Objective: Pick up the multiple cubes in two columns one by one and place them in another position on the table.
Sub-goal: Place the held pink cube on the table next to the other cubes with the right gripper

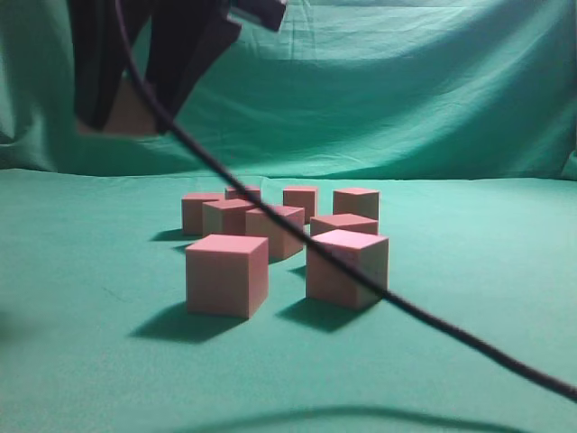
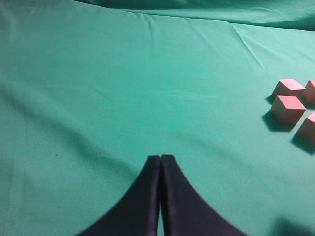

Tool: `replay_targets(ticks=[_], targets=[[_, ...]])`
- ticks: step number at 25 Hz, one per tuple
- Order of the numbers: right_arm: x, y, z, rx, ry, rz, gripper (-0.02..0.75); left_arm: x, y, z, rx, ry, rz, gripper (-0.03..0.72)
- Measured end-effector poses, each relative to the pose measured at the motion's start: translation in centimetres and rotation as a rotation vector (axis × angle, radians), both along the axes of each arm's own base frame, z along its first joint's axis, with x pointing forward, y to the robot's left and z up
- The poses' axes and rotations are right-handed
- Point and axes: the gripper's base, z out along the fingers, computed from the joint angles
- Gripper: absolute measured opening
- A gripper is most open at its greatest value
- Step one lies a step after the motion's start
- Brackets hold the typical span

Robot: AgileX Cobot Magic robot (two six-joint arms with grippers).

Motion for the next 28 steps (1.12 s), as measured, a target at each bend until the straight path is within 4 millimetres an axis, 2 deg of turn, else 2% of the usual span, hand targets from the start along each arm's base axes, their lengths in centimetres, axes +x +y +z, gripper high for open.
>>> replay_targets(ticks=[7, 16, 28], targets=[[-0.2, 0.4, -2.8, -0.079, 0.097, -0.065, 0.267, 0.0, 0.0, 0.0, 0.0, 0.0, 0.0, 0.0], [-0.3, 0.5, -3.9, -0.105, 0.159, -0.161, 0.267, 0.0, 0.0, 0.0, 0.0, 0.0, 0.0, 0.0], [-0.3, 0.5, -5.3, -0.153, 0.192, -0.177, 0.267, 0.0, 0.0, 0.0, 0.0, 0.0, 0.0, 0.0]])
